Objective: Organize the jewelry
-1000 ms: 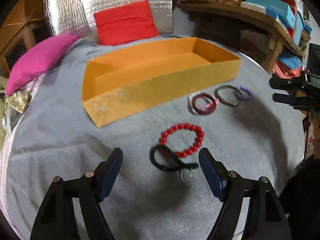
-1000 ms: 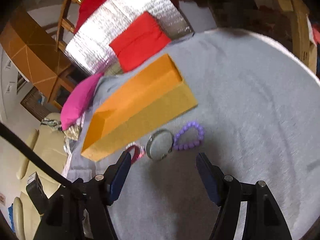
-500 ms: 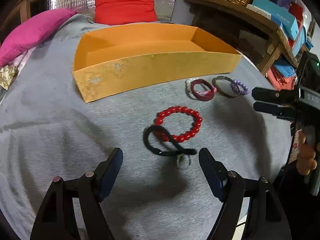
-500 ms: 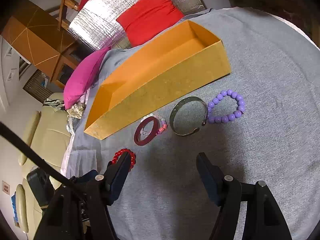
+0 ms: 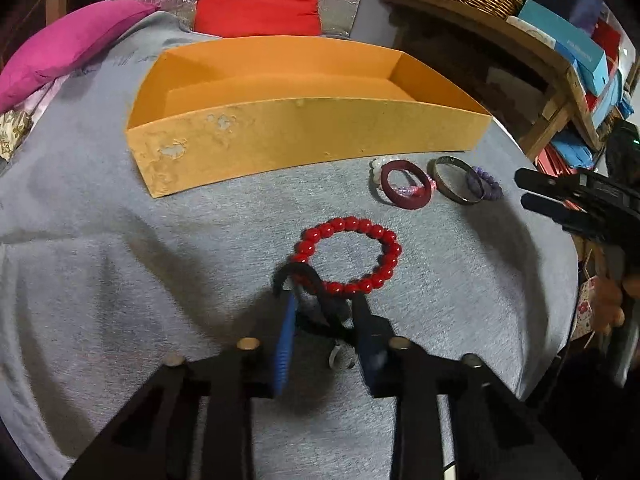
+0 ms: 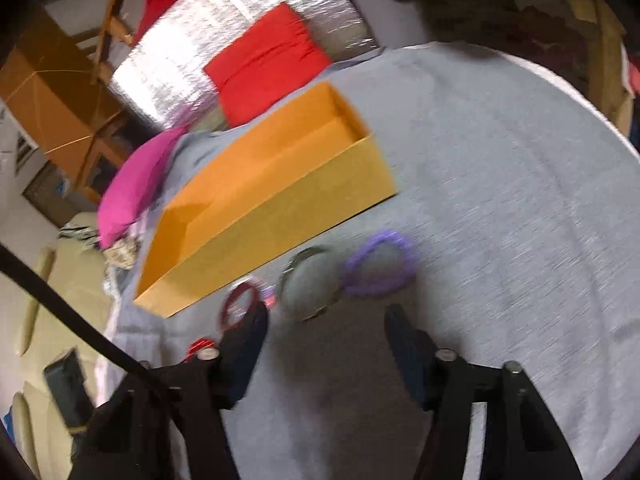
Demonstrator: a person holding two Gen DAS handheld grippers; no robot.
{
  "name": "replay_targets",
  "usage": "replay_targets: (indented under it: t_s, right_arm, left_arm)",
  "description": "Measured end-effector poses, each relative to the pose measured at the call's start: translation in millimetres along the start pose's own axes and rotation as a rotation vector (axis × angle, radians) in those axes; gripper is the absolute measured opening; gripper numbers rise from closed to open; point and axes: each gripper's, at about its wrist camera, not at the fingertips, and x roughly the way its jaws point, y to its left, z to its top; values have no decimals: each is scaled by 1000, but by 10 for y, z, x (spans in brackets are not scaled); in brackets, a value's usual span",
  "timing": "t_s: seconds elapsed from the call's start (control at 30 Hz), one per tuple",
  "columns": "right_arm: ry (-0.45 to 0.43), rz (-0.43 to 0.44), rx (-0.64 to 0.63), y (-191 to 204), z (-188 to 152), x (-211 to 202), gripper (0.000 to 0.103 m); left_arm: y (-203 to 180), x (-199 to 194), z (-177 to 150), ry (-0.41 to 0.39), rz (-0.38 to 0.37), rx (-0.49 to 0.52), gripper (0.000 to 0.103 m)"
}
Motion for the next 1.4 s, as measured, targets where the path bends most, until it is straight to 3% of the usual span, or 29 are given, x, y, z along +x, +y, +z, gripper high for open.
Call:
replay_targets:
  t_s: [0.07,0.13,0.17,0.2,0.57,0.67,0.83,1.2,1.4]
  right_arm:
    - [-7,-60,-14,-72,84,30,54]
    - [9,-80,-37,-96,140,93,50]
    - [21,-84,-44,-106,157,127,43]
    - [32,-87,-47,-116,170,160,39]
    - [45,-193,-156,-18,235,445,25]
    - [33,-265,-228,49,199,493,12]
    - [14,-338,-309,163,123,455,10]
    - [-110,-277,-237,127,123,-6,10]
    - [-126,-233,-222,222,113,-39,10]
  left_arm:
    - [48,-10,-11,6,-3,-8,13]
    - [78,-18,-21,10,-2,-7,10]
    - [98,-25,-31,12,-7,-8,9]
    - [116,-20,-29,13,-10,-6,9]
    - [186,-56,-15,-5,-1,-8,8]
    - [183,-85,20,-24,-3,-6,8]
    - [215,-118,75,-45,36,-7,8]
    - [155,-207,129,-103,154,43,8]
    - [100,-226,137,-113,214,78,8]
